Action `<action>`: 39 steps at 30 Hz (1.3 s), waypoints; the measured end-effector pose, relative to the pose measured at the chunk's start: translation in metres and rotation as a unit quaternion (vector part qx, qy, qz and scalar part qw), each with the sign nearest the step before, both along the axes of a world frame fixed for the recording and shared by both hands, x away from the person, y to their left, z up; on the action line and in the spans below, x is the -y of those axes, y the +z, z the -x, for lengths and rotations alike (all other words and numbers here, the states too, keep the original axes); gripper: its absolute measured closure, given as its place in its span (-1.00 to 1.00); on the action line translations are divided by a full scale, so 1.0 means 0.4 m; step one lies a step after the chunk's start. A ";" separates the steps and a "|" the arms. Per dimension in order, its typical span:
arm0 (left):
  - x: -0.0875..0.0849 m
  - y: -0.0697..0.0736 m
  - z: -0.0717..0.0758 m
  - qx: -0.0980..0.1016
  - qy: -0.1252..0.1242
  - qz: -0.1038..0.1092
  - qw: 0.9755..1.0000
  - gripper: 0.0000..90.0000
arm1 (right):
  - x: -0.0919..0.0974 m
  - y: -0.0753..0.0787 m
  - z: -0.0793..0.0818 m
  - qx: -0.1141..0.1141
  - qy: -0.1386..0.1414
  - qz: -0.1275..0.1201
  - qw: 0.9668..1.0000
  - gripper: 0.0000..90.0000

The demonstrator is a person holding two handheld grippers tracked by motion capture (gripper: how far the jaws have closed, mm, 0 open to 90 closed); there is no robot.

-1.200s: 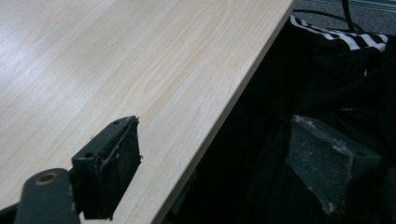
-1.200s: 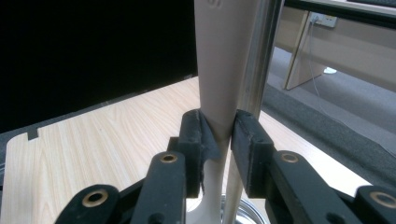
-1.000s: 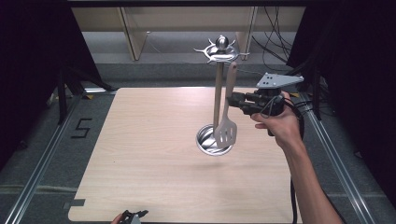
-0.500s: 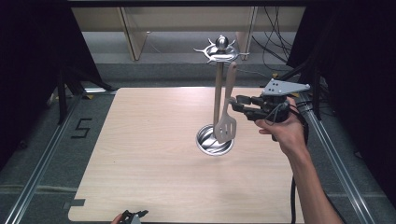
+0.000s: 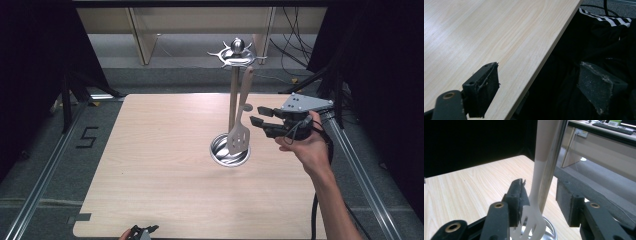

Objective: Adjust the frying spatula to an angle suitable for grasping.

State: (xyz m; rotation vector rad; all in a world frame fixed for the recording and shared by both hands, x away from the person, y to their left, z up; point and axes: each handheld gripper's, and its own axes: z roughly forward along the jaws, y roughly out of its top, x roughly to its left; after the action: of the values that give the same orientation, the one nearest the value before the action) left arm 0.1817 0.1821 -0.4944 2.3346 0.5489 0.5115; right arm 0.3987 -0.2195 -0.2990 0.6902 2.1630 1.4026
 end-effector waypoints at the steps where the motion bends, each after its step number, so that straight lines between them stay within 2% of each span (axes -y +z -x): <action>1: -0.001 0.002 0.000 0.005 0.001 -0.002 1.000 -0.63 | -0.001 -0.005 0.005 0.009 0.007 0.007 1.000 0.27; 2: 0.000 0.000 0.001 0.001 0.003 0.008 1.000 -0.63 | -0.003 -0.007 0.015 -0.001 0.001 0.007 1.000 0.26; 6: 0.000 0.001 0.001 0.010 0.007 0.005 1.000 -0.63 | 0.001 -0.018 0.024 0.011 0.003 0.009 1.000 0.24; 12: 0.000 0.001 0.001 0.009 0.006 0.005 1.000 -0.63 | 0.009 -0.038 0.039 0.000 -0.006 0.002 1.000 0.22; 13: 0.000 0.001 0.001 0.009 0.006 0.005 1.000 -0.63 | 0.011 -0.041 0.038 -0.001 0.000 0.000 1.000 0.21; 15: 0.000 0.001 0.001 0.010 0.007 0.005 1.000 -0.63 | 0.013 -0.043 0.040 -0.001 -0.004 0.002 1.000 0.20; 16: 0.000 0.001 0.001 0.009 0.007 0.005 1.000 -0.63 | 0.015 -0.050 0.041 0.008 -0.011 0.001 1.000 0.19; 17: 0.000 0.001 0.001 0.009 0.007 0.005 1.000 -0.63 | 0.017 -0.051 0.044 -0.001 -0.010 0.004 1.000 0.18; 21: 0.000 0.001 0.001 0.008 0.007 0.005 1.000 -0.63 | 0.020 -0.062 0.048 0.005 -0.010 0.000 1.000 0.15; 23: 0.000 0.001 0.001 0.008 0.007 0.005 1.000 -0.63 | 0.022 -0.064 0.051 -0.001 -0.007 0.004 1.000 0.15; 26: 0.000 0.001 0.001 0.008 0.006 0.005 1.000 -0.63 | 0.028 -0.079 0.058 0.004 -0.015 0.000 1.000 0.12; 29: 0.000 0.000 0.001 0.008 0.007 0.005 1.000 -0.63 | 0.030 -0.089 0.060 -0.006 -0.011 -0.006 1.000 0.12; 30: -0.001 0.001 -0.001 0.008 0.007 0.000 1.000 -0.63 | 0.029 -0.098 0.062 0.001 -0.023 -0.004 1.000 0.11; 31: -0.001 0.001 -0.001 0.008 0.007 0.000 1.000 -0.63 | 0.029 -0.098 0.062 0.001 -0.023 -0.004 1.000 0.11; 32: 0.000 0.000 -0.002 0.003 0.005 0.003 1.000 -0.63 | 0.030 -0.105 0.064 -0.009 -0.014 0.004 1.000 0.10; 35: 0.002 -0.004 0.000 -0.006 0.008 0.011 1.000 -0.63 | 0.026 -0.114 0.066 -0.008 -0.016 0.000 1.000 0.10; 36: -0.001 0.000 -0.002 0.004 0.005 0.001 1.000 -0.63 | 0.024 -0.120 0.068 -0.014 -0.017 0.003 1.000 0.09; 38: -0.001 0.000 -0.002 0.005 0.006 0.002 1.000 -0.63 | 0.022 -0.124 0.066 -0.009 -0.017 0.003 1.000 0.09; 39: -0.002 0.002 -0.002 0.009 0.006 0.000 1.000 -0.63 | 0.023 -0.124 0.066 -0.016 -0.012 0.008 1.000 0.08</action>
State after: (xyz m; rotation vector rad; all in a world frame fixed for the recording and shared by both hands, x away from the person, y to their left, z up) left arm 0.1823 0.1828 -0.4936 2.3265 0.5550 0.5383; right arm 0.3722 -0.2288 -0.3487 0.7368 2.1808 1.3697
